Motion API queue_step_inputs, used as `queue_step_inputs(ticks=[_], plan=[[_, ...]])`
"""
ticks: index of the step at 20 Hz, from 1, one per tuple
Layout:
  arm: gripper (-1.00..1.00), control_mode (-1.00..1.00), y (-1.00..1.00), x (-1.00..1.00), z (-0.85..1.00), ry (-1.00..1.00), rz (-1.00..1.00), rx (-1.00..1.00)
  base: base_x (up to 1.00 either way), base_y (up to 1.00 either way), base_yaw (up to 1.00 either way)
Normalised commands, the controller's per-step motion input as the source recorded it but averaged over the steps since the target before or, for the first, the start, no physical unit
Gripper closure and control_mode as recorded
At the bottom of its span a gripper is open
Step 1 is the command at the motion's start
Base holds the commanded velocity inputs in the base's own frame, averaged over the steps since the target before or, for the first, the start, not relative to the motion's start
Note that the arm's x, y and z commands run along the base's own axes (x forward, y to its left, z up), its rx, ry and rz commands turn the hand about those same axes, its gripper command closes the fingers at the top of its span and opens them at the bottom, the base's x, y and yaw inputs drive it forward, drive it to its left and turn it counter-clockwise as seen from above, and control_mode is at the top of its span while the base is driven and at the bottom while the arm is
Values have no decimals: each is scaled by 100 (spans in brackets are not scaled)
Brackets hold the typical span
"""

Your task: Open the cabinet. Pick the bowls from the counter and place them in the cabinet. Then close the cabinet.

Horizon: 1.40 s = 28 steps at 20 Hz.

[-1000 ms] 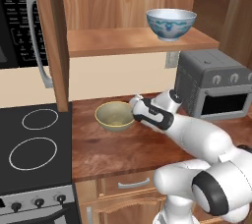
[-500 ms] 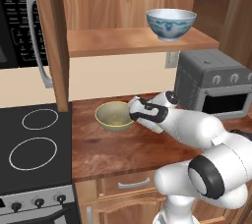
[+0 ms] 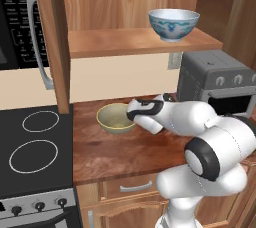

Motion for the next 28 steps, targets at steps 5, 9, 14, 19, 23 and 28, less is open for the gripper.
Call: queue_step_inputs(ticks=[5, 9, 14, 19, 23, 28], plan=[[-100, -100, 8, 16, -19, 0, 0, -2, 0, 0, 0], [-100, -100, 13, 20, -19, 0, 0, -3, 0, 0, 0], [100, -100, 13, 20, -19, 0, 0, -3, 0, 0, 0], [100, -100, 11, 8, -18, 0, 0, -3, 0, 0, 0], [100, -100, 10, 1, -18, 0, 0, -2, 0, 0, 0], [100, -100, 10, 1, -19, 0, 0, -2, 0, 0, 0]])
